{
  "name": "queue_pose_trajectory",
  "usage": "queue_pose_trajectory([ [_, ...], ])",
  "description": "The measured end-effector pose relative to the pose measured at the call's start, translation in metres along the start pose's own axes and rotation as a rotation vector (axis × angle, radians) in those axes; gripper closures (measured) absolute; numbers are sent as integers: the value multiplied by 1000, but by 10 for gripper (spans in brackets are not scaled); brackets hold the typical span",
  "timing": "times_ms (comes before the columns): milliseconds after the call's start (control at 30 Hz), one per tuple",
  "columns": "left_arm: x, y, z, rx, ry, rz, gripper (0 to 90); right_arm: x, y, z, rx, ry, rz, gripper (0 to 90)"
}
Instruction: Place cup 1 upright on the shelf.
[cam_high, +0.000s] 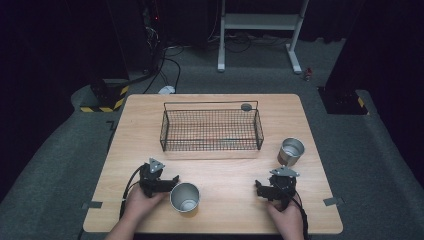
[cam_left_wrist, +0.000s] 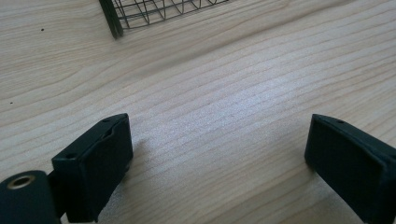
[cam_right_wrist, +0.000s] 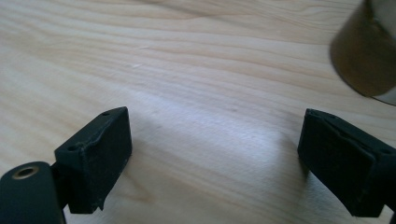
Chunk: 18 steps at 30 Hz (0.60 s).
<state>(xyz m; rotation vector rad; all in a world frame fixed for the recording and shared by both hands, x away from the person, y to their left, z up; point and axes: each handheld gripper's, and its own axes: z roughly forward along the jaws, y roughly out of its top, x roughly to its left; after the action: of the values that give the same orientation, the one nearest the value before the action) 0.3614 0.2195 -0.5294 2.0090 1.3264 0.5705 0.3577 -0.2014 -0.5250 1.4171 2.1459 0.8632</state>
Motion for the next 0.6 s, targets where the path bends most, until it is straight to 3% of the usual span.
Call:
queue_pose_trajectory([
  [400, 0, 0, 0, 0, 4, 0, 80, 0, 0, 0, -1, 6, -6, 97],
  [600, -3, -1, -1, -1, 28, -26, 79, 0, 0, 0, 0, 6, -5, 97],
])
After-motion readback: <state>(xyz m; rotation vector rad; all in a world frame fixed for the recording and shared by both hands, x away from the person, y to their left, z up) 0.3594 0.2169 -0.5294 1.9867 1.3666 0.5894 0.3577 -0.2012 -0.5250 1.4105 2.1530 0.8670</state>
